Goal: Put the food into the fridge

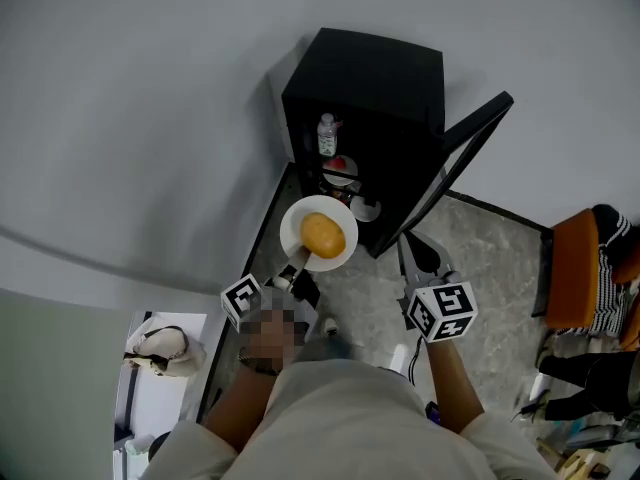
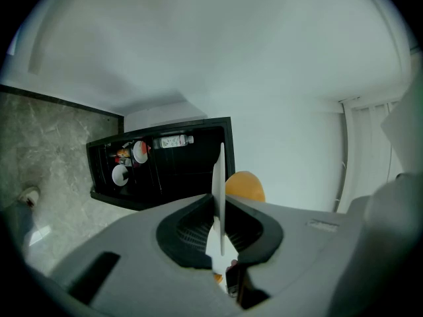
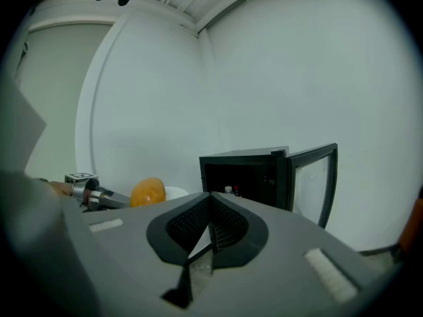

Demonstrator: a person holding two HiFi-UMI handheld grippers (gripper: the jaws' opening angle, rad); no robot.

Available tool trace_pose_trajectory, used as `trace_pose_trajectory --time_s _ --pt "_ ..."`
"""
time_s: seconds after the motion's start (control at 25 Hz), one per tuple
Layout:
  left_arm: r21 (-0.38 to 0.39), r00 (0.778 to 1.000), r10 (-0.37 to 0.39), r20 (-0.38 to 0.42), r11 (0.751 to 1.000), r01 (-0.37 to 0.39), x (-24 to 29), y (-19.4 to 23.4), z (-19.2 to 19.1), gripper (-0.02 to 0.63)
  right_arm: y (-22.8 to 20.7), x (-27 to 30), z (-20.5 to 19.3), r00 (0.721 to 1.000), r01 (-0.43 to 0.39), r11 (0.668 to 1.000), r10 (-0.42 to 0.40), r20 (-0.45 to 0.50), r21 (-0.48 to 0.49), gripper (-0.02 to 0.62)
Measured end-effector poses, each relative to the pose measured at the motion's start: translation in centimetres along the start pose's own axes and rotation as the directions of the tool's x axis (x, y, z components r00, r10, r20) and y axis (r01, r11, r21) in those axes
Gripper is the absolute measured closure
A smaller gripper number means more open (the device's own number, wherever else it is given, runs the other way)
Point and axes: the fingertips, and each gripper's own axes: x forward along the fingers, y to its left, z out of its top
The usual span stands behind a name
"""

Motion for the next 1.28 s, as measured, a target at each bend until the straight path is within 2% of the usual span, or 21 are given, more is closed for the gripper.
trace_pose_trajectory --time_s 0.32,0.64,1.04,1.28 --pt "-0.005 0.996 -0.026 -0.082 1.0 0.026 5.1 0.8 1.5 0.594 -1.4 3.5 0.4 0.999 0.032 0.999 -0.032 0.014 -0.031 0.589" --pt "0.002 0.993 -0.029 -0.111 1.0 0.029 9.4 3.5 2.3 0.594 -3.2 6.7 -1.0 1.0 0.021 0.999 -0.02 0.017 -0.033 0.589" --pt "-0.033 0.997 -0.008 -0.074 0.999 0.006 13.7 8.7 3.5 0.595 -4.9 9.8 -4.2 1.0 -0.004 1.0 0.004 -0.022 -0.026 0.589" --pt "-0.021 0.999 0.023 -0.032 1.0 -0.024 16.3 12.2 5.1 0.594 -5.7 11.3 -5.6 1.0 -0.017 1.0 0.016 -0.023 -0.009 0.589"
